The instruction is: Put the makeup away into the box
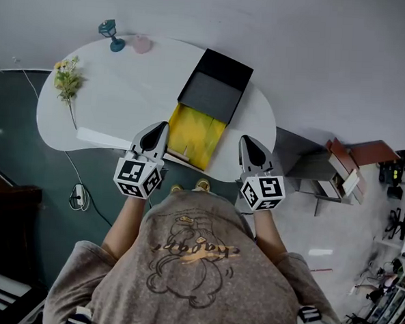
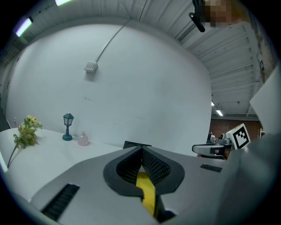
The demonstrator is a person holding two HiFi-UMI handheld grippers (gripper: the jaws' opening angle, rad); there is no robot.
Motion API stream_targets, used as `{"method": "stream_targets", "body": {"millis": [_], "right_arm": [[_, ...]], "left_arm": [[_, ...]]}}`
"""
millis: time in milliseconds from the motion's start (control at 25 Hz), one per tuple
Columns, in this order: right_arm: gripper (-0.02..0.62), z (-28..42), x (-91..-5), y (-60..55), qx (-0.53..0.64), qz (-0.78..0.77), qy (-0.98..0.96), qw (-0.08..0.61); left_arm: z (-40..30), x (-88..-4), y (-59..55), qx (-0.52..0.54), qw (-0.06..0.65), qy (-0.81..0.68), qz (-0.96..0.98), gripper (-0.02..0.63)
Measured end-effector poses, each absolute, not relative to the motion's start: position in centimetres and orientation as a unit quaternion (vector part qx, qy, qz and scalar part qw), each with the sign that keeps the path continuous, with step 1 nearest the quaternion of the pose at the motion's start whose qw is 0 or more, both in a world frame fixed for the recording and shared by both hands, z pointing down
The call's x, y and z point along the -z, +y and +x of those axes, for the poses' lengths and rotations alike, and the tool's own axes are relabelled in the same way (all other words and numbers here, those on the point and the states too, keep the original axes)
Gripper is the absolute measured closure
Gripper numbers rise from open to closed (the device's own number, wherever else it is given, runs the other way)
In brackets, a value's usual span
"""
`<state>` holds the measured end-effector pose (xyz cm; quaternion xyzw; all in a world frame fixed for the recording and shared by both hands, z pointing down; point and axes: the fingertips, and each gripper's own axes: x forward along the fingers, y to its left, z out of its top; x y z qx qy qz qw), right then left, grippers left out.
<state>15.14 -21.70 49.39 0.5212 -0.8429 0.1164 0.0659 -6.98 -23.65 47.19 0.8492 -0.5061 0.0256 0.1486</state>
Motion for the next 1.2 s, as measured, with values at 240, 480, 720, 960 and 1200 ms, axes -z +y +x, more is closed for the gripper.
{"method": "stream_targets", "body": {"millis": [240,480,720,960,1200], "right_arm": [[0.594,15.3,-50.2,-22.7,-0.115,0.530,-0.837,0.074],[0.594,15.9,-50.6,-23.7,-0.122,0.543,-0.827,0.075],[0.594,16.7,-50.1,-23.8,-0.118,0.557,-0.819,0.071],[0.594,17.0,-50.2,-23.8,-0.129,0.561,-0.815,0.068],[0.594,16.9,-50.4,-23.6,-0.133,0.559,-0.816,0.070]], "left_arm": [[-6.9,-47.3,-24.1,-0.023,0.145,-0.511,0.847,0.584],[-6.9,-47.2,-24.6,-0.023,0.145,-0.516,0.844,0.584],[-7.2,-47.1,-24.5,-0.022,0.150,-0.522,0.839,0.584],[-7.4,-47.4,-24.3,-0.022,0.158,-0.527,0.835,0.584],[-7.8,-47.5,-24.1,-0.023,0.160,-0.531,0.832,0.584]]}}
